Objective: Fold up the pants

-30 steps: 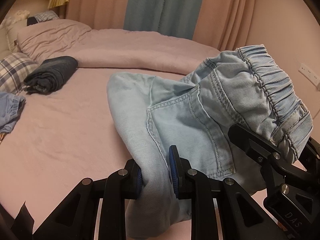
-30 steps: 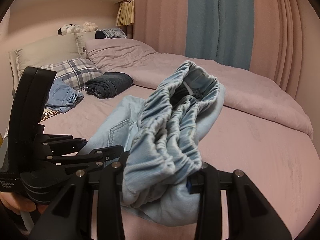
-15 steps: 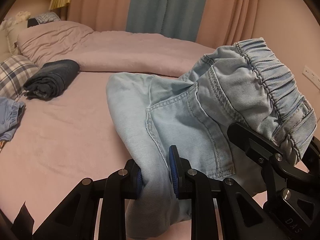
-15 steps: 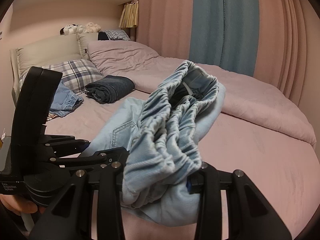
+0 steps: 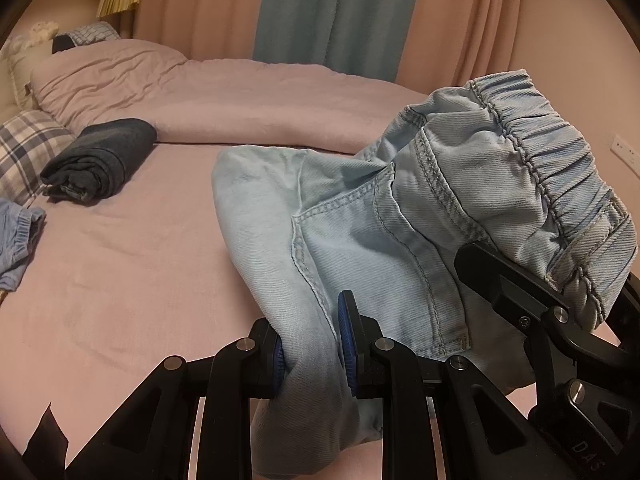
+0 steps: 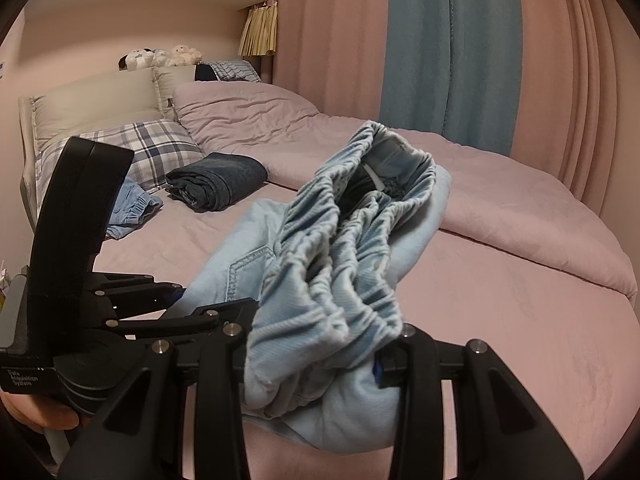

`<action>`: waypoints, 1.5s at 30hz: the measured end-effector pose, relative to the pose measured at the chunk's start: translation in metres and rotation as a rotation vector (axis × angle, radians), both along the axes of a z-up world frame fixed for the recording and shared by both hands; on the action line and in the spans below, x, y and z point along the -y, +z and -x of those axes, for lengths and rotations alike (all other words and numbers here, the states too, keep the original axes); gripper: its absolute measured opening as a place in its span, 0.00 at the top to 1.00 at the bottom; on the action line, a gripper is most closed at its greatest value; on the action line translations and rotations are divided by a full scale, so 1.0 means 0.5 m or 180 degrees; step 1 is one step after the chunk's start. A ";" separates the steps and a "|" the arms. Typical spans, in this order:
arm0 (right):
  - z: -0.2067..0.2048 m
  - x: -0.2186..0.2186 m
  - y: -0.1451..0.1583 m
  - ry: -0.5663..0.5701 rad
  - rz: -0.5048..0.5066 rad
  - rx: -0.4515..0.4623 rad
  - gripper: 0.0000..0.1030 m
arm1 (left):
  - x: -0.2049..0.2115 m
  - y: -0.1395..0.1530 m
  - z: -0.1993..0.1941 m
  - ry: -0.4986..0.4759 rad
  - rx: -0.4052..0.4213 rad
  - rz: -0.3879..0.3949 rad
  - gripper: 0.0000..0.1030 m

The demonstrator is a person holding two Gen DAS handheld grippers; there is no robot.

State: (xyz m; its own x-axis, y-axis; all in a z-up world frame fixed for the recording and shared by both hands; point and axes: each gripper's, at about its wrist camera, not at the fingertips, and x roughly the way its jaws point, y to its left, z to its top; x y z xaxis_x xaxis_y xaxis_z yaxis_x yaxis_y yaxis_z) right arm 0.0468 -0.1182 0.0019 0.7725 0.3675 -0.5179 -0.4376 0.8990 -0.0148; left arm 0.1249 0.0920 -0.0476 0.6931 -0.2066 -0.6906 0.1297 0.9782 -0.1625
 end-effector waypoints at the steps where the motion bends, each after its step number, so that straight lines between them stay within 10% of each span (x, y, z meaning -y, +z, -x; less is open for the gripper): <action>1: -0.001 0.000 0.000 -0.0001 0.0003 0.0001 0.64 | 0.000 0.000 -0.001 -0.0002 -0.0004 -0.0004 0.79; 45: -0.131 -0.041 -0.054 -0.0127 -0.0081 -0.0085 0.64 | 0.036 -0.021 -0.085 0.0026 -0.0109 -0.0078 0.79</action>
